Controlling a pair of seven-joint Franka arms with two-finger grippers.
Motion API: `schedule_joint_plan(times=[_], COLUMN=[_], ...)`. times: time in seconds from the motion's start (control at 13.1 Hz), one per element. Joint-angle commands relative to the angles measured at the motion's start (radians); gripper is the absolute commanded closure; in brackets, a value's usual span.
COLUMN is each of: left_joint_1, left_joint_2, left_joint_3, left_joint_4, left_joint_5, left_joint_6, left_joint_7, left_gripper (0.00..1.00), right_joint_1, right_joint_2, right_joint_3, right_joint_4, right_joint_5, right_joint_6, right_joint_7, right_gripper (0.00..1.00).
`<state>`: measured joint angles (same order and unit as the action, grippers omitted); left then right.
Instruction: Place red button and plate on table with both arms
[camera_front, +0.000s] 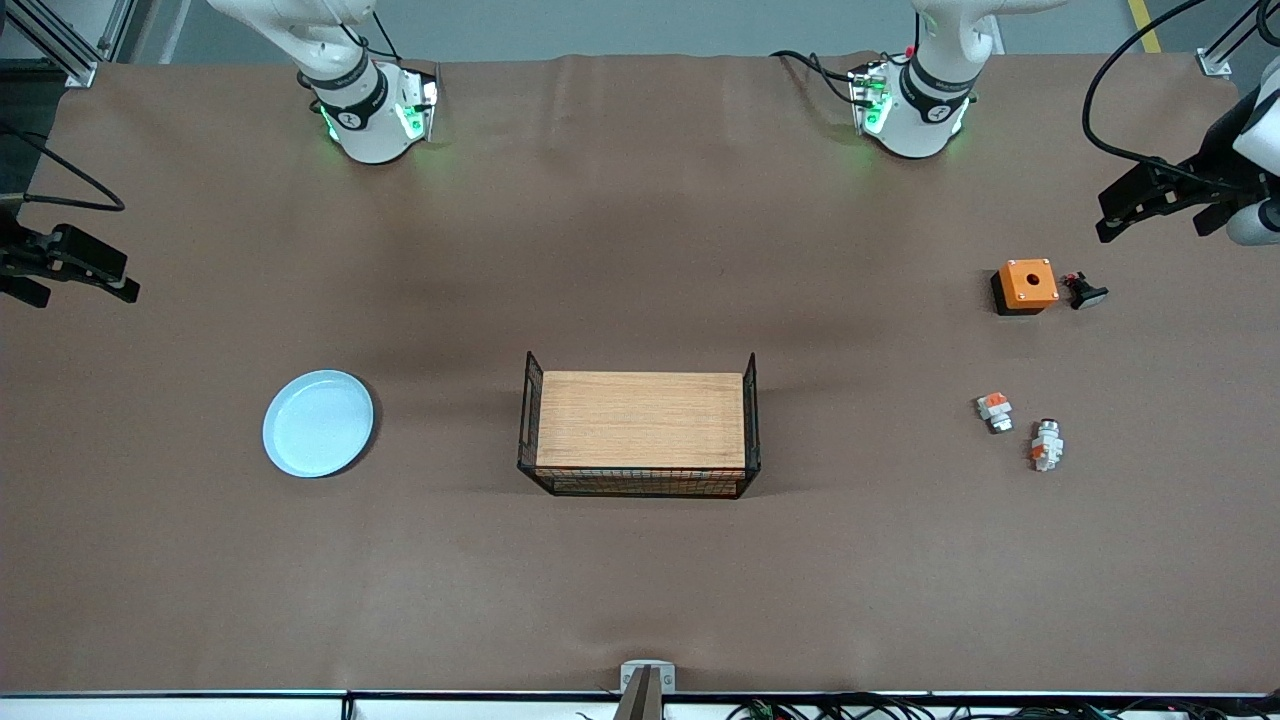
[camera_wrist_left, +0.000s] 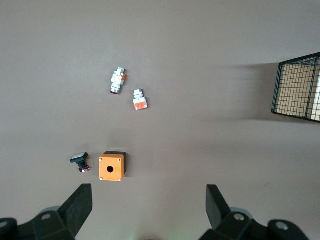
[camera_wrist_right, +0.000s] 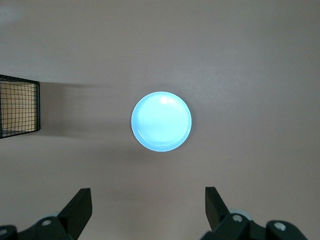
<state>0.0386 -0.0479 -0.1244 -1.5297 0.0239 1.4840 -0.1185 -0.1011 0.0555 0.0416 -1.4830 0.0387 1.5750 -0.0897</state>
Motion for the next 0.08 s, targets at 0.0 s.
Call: schedule_joint_plan(times=[0.0], left_joint_1=[0.003], left_joint_2=[-0.004], left_joint_3=[0.0], left_joint_4=[0.011], left_joint_5=[-0.016], left_joint_6=[-0.028], left_joint_7=[0.01], left_gripper=[0.0], right_joint_1=[-0.002], right_joint_2=[0.006], right_joint_3=[0.009], right_joint_4=[0.03], right_joint_5=[-0.011], right_joint_6=[-0.016], right_joint_7=[-0.005], right_gripper=[0.0])
